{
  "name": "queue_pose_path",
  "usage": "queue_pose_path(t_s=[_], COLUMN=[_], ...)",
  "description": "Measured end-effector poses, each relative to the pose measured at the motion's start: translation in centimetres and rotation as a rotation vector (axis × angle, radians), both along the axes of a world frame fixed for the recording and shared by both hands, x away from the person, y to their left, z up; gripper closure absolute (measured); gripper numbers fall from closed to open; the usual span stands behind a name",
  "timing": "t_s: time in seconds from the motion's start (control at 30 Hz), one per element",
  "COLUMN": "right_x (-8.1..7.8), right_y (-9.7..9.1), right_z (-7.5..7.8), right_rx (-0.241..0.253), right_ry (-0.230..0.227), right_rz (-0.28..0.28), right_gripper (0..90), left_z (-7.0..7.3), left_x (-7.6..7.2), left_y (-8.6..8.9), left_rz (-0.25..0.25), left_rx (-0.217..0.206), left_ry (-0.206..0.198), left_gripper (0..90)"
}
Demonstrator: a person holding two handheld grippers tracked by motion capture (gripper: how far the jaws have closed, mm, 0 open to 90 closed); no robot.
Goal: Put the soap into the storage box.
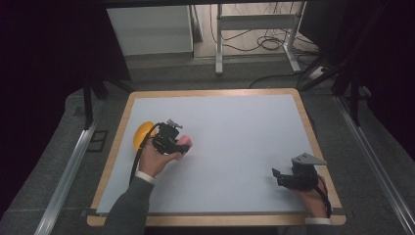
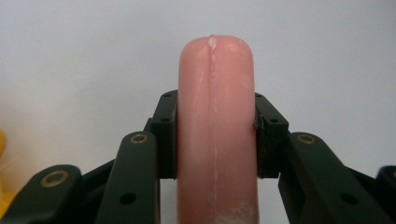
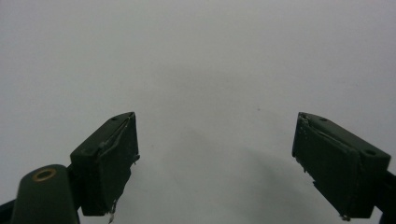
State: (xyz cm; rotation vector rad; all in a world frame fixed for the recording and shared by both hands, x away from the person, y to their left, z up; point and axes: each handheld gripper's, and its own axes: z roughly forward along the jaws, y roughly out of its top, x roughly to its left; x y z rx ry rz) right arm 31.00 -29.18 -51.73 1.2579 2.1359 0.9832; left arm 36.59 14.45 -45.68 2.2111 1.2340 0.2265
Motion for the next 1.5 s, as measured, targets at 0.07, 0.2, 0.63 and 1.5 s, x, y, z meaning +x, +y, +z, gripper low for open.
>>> queue_pose_path(t_s=[0.07, 0.2, 0.63, 1.5], right_x=[0.0, 0.0, 0.0, 0.0], right_y=[0.0, 0.1, 0.1, 0.2], right_z=[0.0, 0.0, -0.1, -0.1], right_rx=[0.0, -0.003, -0.005, -0.006], right_ry=[0.0, 0.001, 0.002, 0.007], right_rz=[-0.001, 0.0, -0.002, 0.001], right_gripper=[14.2, 14.2, 14.2, 14.2], left_z=[0.2, 0.5, 0.8, 1.3], left_x=[0.0, 0.0, 0.1, 0.2], left_y=[0.3, 0.9, 3.6, 8.1], left_rz=[0.009, 0.021, 0.07, 0.176], left_rx=[0.005, 0.011, 0.014, 0.002], left_ry=[-0.008, -0.009, -0.016, -0.033], left_gripper=[60.3, 60.3, 60.3, 60.4])
